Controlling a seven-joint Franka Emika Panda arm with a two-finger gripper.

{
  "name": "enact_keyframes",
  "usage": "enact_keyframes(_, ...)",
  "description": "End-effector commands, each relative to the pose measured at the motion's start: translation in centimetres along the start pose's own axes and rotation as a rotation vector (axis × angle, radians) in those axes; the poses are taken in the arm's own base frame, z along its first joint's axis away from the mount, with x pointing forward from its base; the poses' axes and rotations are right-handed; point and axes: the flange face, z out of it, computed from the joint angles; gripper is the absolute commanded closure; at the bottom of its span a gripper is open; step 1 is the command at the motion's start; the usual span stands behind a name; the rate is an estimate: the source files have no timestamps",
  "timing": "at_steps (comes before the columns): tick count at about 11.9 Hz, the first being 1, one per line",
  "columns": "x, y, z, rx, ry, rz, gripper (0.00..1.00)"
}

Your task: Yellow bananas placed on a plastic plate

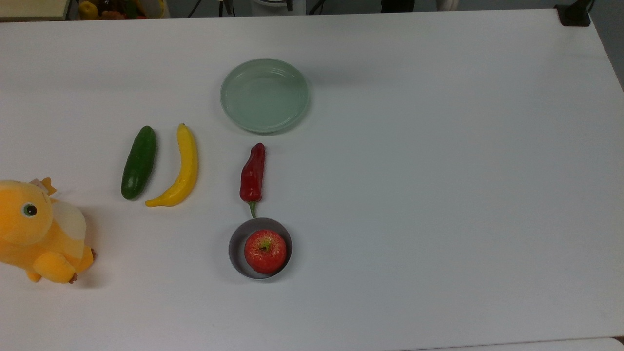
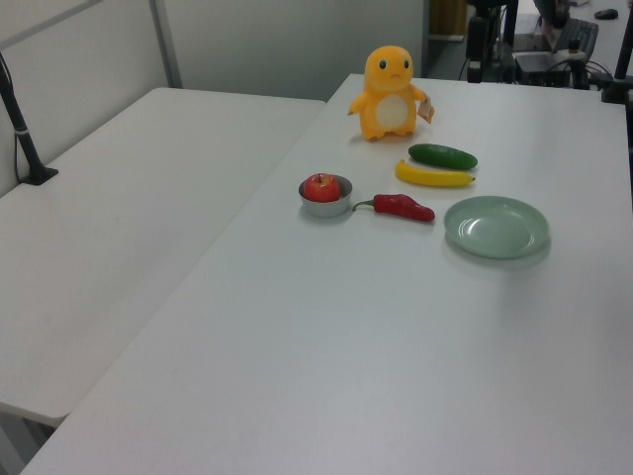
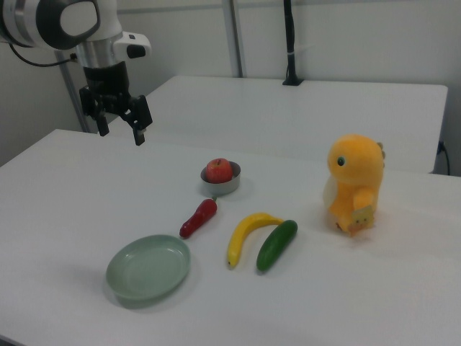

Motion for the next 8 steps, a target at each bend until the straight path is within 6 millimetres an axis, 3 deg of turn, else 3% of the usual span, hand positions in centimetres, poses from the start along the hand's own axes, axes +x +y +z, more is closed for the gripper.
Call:
enact_keyframes(1,0.3,0.5,0.6,0.021,0.011,-0.016,0.0)
enact_keyframes(4,1.6,1.7,1.2,0.012,0.007,-0.143,0.0)
enact_keyframes(6,3.3,5.0,2.6,0.01,0.007,-0.16,0.0)
enact_keyframes(8,5.7,6.5,4.1,-0.026,0.089,-0.149,0.0)
